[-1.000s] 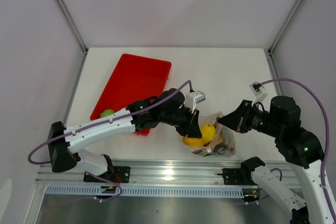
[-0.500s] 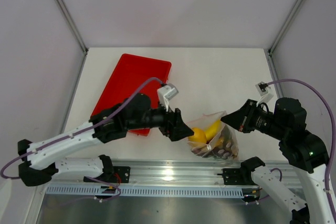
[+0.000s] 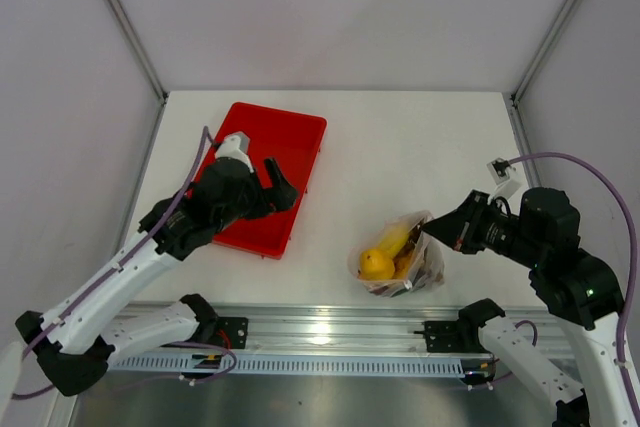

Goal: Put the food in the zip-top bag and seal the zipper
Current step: Place the fake fruit in the zipper food storage bag, then pick up the fake fruit from the bin.

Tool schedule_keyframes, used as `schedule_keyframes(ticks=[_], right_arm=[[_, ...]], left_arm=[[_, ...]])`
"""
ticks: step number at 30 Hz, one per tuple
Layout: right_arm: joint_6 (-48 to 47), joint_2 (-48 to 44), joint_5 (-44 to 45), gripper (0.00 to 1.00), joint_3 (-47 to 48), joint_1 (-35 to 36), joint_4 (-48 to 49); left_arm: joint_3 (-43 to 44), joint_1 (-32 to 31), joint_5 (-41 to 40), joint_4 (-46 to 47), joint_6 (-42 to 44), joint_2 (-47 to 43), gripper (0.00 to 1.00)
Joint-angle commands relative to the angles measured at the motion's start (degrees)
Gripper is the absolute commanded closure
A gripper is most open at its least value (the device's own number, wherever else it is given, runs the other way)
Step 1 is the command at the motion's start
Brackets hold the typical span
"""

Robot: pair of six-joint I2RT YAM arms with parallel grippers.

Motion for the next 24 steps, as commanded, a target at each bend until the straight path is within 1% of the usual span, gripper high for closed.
schedule_keyframes(ticks=[1,3,5,6,8,9,11,12,14,15,18,21,24], right_arm=[[-0.7,-0.1,0.3,1.00,-0.2,-0.1,3.2],[-1.1,1.2,-0.2,1.00,0.0,0.0,3.2],[-1.9,2.1,-1.8,1.00,-0.2,-0.1,4.0],[-2.1,2.8,-1.6,1.00,-0.2,0.0,3.7],[-2.5,3.5,-2.1,1.00,-1.1,-0.1,4.3],[-2.8,4.3,-2.5,1.00,-1.6,0.0,4.6],[-3.6,5.3,-4.6,1.00,-2.3,0.0,5.5],[-3.6,5.8,-5.7,1.00,-2.6,0.1,6.3],[-3.5,5.7,-7.7,1.00,-3.8,0.0,9.2],[-3.5,5.7,-7.9,1.00,-3.9,0.1,9.7],[-4.3,6.1,-8.3,1.00,-4.6,0.1,10.6],[-5.1,6.3,-9.6,1.00,-5.8,0.0,11.6],[-5.2,6.3,-10.0,1.00,-6.6,0.1,12.3]], left_arm=[[-2.2,7.1,-5.1,-5.9,-6.9,-1.8,0.00],[-2.2,10.8,-7.7,-7.0,-8.1,-1.2,0.01],[-2.2,13.2,-9.5,-7.2,-7.3,0.4,0.01],[-2.0,15.6,-10.5,-8.8,-7.5,1.2,0.00],[-2.2,18.1,-12.1,-10.3,-9.2,2.8,0.01],[-3.6,21.2,-11.4,-9.2,-9.2,3.3,0.00],[-4.4,24.6,-7.5,-7.6,-6.8,5.8,0.01],[-4.5,27.2,-7.1,-7.3,-6.1,7.0,0.01],[-3.7,29.6,-7.2,-8.7,-4.6,11.2,0.01],[-3.4,31.9,-7.7,-9.5,-4.1,12.6,0.01],[-2.0,35.3,-10.6,-10.9,-3.2,17.5,0.00],[-2.2,36.7,-11.9,-8.4,-0.9,21.3,0.00],[-1.5,37.1,-12.5,-9.3,0.4,26.2,0.00]])
